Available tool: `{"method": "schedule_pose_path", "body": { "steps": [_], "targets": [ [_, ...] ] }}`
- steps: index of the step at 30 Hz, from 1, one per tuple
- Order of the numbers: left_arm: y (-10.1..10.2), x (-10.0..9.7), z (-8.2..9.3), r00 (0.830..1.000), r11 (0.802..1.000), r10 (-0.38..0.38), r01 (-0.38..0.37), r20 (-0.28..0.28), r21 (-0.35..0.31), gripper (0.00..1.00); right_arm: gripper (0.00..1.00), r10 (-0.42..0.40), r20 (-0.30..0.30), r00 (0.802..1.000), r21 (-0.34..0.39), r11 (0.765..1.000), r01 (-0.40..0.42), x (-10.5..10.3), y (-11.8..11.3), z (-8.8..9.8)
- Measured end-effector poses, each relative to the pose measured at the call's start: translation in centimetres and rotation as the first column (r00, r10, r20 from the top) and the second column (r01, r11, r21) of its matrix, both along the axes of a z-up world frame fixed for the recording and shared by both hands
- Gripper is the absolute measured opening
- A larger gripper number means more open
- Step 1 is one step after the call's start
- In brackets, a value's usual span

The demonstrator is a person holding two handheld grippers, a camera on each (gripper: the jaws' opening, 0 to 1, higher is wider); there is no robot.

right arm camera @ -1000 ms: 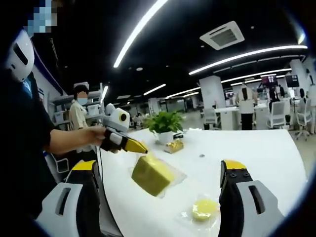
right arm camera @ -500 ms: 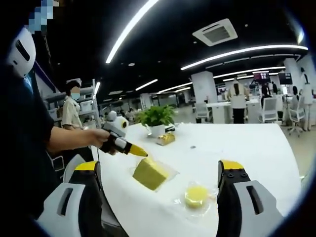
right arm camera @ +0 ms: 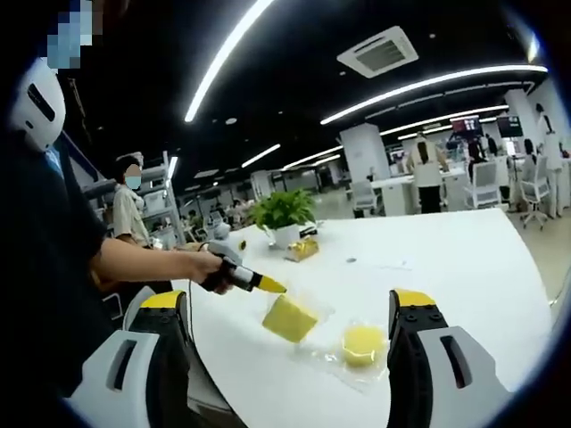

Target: Compare the silicone blocks by pressing each to a similar depth, holding the contact briefly, and releasing to observe deformation and rebound differences across the visible hardness samples.

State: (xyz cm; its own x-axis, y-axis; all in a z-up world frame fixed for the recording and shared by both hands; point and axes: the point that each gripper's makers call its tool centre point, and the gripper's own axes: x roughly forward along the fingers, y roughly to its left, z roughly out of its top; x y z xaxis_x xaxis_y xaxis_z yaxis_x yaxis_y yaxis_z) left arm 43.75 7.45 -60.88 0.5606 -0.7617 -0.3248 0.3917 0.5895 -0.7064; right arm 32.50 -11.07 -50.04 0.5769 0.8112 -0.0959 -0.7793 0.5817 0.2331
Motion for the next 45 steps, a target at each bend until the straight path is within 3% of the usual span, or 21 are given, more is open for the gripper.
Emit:
{"method": "schedule_pose_path", "body": {
  "steps": [1,4,8,15,18,21,28,34,39,41,45],
  "targets": [
    [0.3,0.3,-0.1,1.000,1.000,0.001,-0.002,0.028,0.020,0.00,0.87,0.002,-0.005,1.000,0.001,1.000,-0.002,-0.1,0.1,-0.1],
    [1.1,1.3,-0.6,0.999,0.999,0.025,-0.025,0.024,0.024,0.00,0.86,0.008,-0.017,1.000,0.007,1.000,-0.008,-0.5,0.3,-0.3],
    [2.8,2.8,-1.6,0.997,0.992,0.059,-0.064,0.053,0.107,0.00,0.86,0.012,-0.017,1.000,-0.010,1.000,-0.012,-0.8,0.5,-0.7],
    [3.7,4.0,-3.1,0.998,0.987,0.030,-0.038,0.051,0.153,0.00,0.85,-0.004,-0.031,1.000,0.021,1.000,0.004,-1.1,0.4,-0.7],
    [4.0,4.2,-4.0,0.994,0.978,-0.032,0.009,0.107,0.210,0.00,0.85,-0.008,-0.035,0.999,0.011,1.000,0.008,-1.3,0.4,-0.9],
    [4.6,4.5,-5.3,0.996,0.974,-0.017,-0.002,0.083,0.225,0.00,0.85,-0.018,-0.039,0.999,-0.006,1.000,0.018,-1.4,0.0,-1.0],
    [5.1,5.6,-7.3,0.996,0.964,-0.016,-0.007,0.085,0.265,0.00,0.84,-0.048,-0.053,0.997,-0.006,0.999,0.048,-1.3,-0.5,-1.0],
    [5.1,5.5,-9.0,0.996,0.957,-0.052,0.029,0.073,0.288,0.00,0.84,-0.065,-0.050,0.997,-0.015,0.998,0.064,-1.1,-0.7,-0.6],
    [5.5,5.6,-9.2,0.996,0.953,-0.051,0.027,0.074,0.302,0.00,0.84,-0.075,-0.056,0.996,-0.021,0.997,0.074,-1.3,-0.9,-0.8],
    [5.9,5.4,-9.8,0.998,0.953,-0.051,0.040,0.029,0.299,0.00,0.84,-0.075,-0.061,0.995,-0.033,0.997,0.074,-1.4,-0.9,-1.2],
    [6.6,5.3,-10.1,1.000,0.960,-0.024,0.019,0.016,0.280,0.04,0.84,-0.075,-0.062,0.995,-0.047,0.996,0.072,-1.7,-0.9,-1.4]
  ]
}}
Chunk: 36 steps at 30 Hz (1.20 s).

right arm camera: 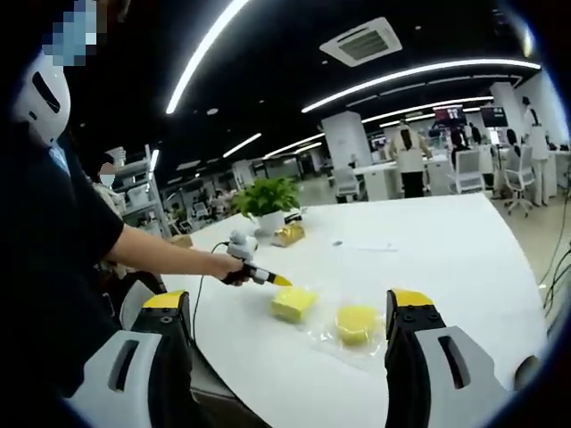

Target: Compare the silicone blocks by pressing each to a similar depth, holding the contact briefly, and releasing to observe deformation and rebound differences across the visible hardness samples.

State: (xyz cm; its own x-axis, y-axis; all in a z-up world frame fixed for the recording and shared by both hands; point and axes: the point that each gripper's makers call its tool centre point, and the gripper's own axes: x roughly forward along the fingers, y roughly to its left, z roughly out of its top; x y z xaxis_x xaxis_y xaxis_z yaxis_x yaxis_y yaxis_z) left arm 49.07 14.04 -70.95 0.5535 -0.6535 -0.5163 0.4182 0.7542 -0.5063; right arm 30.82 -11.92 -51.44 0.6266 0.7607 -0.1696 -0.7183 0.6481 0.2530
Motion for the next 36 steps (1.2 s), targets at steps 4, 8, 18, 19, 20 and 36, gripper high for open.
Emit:
{"method": "schedule_pose_path", "body": {
  "steps": [4,8,18,19,20,36],
  "targets": [
    [0.4,-0.3,0.2,1.000,1.000,0.006,-0.006,-0.002,-0.007,0.09,0.84,-0.007,0.000,1.000,0.005,1.000,0.007,0.0,-0.2,-0.1],
    [1.3,-0.2,0.5,0.998,0.998,0.061,-0.062,-0.007,-0.025,0.14,0.85,-0.024,-0.010,1.000,0.030,0.999,0.025,0.1,-0.5,-0.1],
    [2.0,-1.0,4.2,0.991,0.989,0.119,-0.114,0.058,-0.091,0.15,0.83,-0.023,0.004,1.000,0.020,1.000,0.023,-0.2,-0.6,-0.5],
    [2.0,-1.0,4.3,0.991,0.989,0.119,-0.113,0.062,-0.093,0.16,0.83,-0.020,0.004,1.000,0.022,1.000,0.020,-0.2,-0.5,-0.6],
    [2.0,-1.2,4.9,0.990,0.989,0.118,-0.110,0.075,-0.098,0.16,0.83,-0.017,0.004,1.000,0.022,1.000,0.017,-0.2,-0.4,-0.6],
    [-0.9,-4.9,13.8,0.934,0.993,0.048,-0.007,0.353,-0.117,0.42,0.83,0.044,0.011,0.999,-0.007,0.999,-0.044,0.6,1.0,-1.5]
  ]
}}
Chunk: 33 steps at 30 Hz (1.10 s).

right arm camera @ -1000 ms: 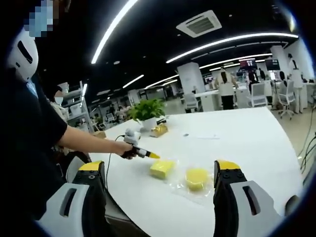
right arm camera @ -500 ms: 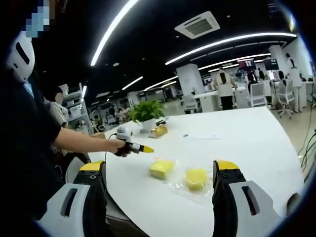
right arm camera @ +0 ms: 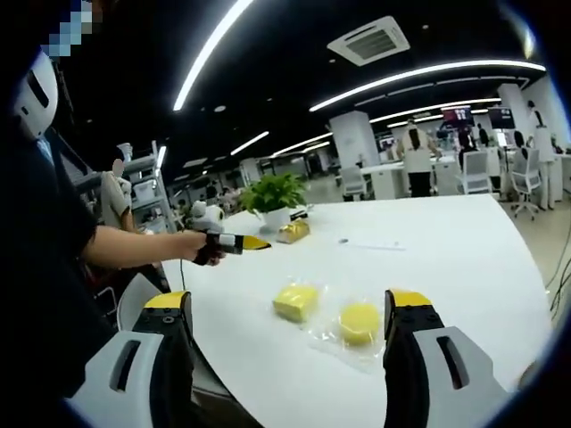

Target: Compare the silicone blocks by pressing each to a similar depth, holding the contact briefly, and releasing to observe deformation and rebound differences across the visible hardness samples.

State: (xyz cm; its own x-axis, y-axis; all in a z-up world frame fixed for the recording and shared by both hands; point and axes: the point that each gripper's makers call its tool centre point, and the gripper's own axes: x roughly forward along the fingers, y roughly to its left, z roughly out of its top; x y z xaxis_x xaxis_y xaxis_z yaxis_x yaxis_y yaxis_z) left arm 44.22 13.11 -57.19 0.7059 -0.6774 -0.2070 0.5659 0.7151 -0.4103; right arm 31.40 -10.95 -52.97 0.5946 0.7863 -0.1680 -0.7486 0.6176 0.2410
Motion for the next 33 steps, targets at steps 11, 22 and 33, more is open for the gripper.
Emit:
{"method": "schedule_pose_path", "body": {
  "steps": [11,22,33],
  "targets": [
    [-3.2,-4.8,1.9,0.978,0.973,-0.157,0.129,0.137,0.192,0.84,0.83,0.027,0.012,1.000,-0.019,0.999,-0.027,1.0,0.1,0.3],
    [-4.6,-9.2,2.1,0.961,0.954,-0.221,0.178,0.165,0.243,0.99,0.81,0.042,0.017,0.999,-0.042,0.998,-0.041,1.2,0.2,0.1],
    [-4.6,-12.6,0.3,0.968,0.945,-0.201,0.151,0.150,0.291,0.99,0.79,0.053,0.013,0.999,-0.053,0.997,-0.053,1.7,0.2,-0.2]
  ]
}}
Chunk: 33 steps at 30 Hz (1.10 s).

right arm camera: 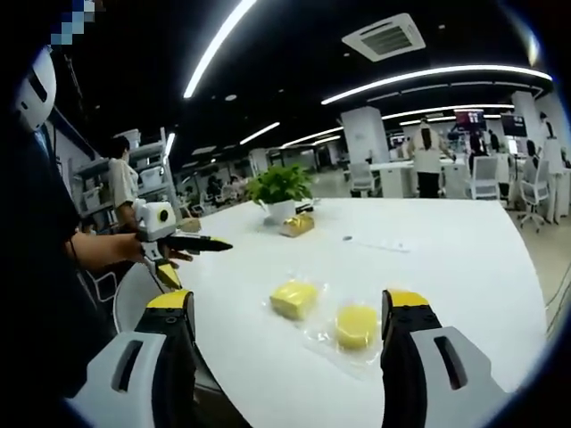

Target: Compare the silicone blocks by pressing each to a similar depth, holding the contact briefly, and releasing to observe deformation and rebound differences across the visible hardness samples.

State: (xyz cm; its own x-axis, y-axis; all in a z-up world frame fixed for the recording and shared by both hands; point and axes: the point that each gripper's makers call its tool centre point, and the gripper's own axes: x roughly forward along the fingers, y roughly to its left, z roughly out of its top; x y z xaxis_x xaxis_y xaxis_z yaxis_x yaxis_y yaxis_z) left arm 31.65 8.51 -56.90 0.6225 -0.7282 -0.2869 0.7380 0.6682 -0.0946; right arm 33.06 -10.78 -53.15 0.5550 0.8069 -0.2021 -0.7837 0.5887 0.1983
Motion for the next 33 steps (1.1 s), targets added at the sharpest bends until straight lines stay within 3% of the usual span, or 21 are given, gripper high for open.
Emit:
{"method": "schedule_pose_path", "body": {
  "steps": [3,9,20,25,29,33],
  "targets": [
    [0.0,-0.6,-0.3,1.000,0.999,0.011,-0.012,-0.024,-0.033,0.99,0.80,-0.002,-0.004,1.000,-0.003,1.000,0.002,0.3,-0.1,-0.2],
    [0.9,-1.0,-2.2,0.993,0.997,0.065,-0.068,-0.097,-0.025,0.99,0.79,0.006,-0.014,1.000,-0.007,1.000,-0.006,0.3,0.0,-0.5],
    [1.6,-1.3,-3.5,0.984,0.995,0.094,-0.098,-0.151,-0.019,0.99,0.78,0.014,-0.022,1.000,-0.014,1.000,-0.014,0.5,0.3,-0.8],
    [0.9,-0.5,-3.4,0.970,0.992,0.095,-0.111,-0.224,-0.058,0.99,0.78,0.007,-0.025,1.000,-0.017,1.000,-0.007,0.7,-0.1,-1.0],
    [0.2,1.0,-3.0,0.971,0.992,0.091,-0.108,-0.222,-0.064,0.99,0.77,-0.007,-0.029,1.000,-0.021,1.000,0.006,0.7,-0.9,-1.1],
    [-1.0,2.1,-2.8,0.959,0.992,0.066,-0.094,-0.274,-0.087,0.99,0.77,-0.032,-0.033,0.999,-0.025,0.999,0.032,0.6,-1.9,-1.4]
  ]
}}
